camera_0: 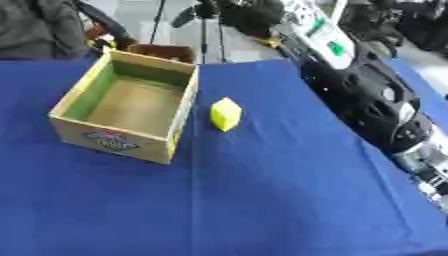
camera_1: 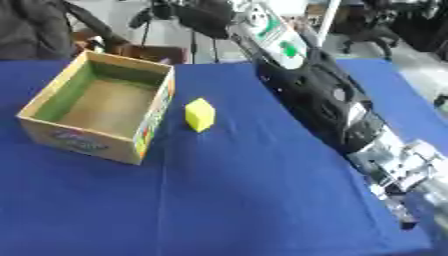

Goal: Pick up objects on the table and place them in the box.

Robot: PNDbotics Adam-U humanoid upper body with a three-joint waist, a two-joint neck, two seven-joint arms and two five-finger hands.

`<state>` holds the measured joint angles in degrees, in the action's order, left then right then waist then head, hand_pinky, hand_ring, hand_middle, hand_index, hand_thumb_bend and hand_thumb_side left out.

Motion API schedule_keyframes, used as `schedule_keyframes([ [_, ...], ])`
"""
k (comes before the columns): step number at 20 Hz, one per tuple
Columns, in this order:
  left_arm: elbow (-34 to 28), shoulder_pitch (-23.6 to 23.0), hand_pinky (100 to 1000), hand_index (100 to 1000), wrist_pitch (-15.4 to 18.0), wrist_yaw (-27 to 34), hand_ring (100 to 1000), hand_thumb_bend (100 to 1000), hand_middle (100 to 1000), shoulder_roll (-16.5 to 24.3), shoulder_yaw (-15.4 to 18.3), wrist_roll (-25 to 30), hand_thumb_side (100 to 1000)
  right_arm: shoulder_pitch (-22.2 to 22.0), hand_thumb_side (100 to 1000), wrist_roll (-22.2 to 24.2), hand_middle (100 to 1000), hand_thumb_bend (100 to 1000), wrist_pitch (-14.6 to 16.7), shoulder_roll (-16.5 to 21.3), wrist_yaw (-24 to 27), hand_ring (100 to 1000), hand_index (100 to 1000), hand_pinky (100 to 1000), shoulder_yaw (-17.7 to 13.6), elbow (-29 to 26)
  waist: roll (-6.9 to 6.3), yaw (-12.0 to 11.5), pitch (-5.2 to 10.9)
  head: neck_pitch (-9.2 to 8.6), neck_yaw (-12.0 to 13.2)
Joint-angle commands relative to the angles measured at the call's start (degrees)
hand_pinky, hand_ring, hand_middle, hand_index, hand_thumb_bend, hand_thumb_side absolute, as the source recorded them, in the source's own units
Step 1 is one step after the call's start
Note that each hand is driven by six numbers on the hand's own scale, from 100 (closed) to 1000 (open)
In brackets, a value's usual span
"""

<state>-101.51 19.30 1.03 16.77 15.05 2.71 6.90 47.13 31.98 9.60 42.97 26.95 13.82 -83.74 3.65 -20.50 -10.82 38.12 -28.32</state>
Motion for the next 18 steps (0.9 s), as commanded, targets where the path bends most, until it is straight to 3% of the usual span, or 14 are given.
schedule_keyframes([
  [1, -1.14, 1.04, 542, 678, 0.07, 0.25, 618, 350, 580, 0.56, 0.02, 0.18, 997, 1.47, 635, -0.95, 884, 100, 2.61, 2.12, -2.69, 1000, 835, 860, -0.32, 2.14, -0.31, -0.32, 0.71, -0.86, -0.73],
  [8, -1.15, 0.98, 541, 680, 0.23, 0.23, 617, 348, 580, 0.59, -0.07, 0.4, 996, 1.38, 520, -2.37, 904, 100, 8.06, 2.93, -8.14, 1000, 875, 879, 0.62, 8.09, -0.8, -0.8, 0.63, -1.21, -1.28],
  [18, -1.06, 0.95, 541, 682, 0.36, 0.13, 617, 350, 580, 0.51, -0.07, 0.59, 995, 0.45, 524, -3.27, 940, 100, 15.73, 2.99, -15.81, 1000, 918, 901, 1.05, 16.14, -0.88, -0.75, 0.57, -1.49, -1.52],
])
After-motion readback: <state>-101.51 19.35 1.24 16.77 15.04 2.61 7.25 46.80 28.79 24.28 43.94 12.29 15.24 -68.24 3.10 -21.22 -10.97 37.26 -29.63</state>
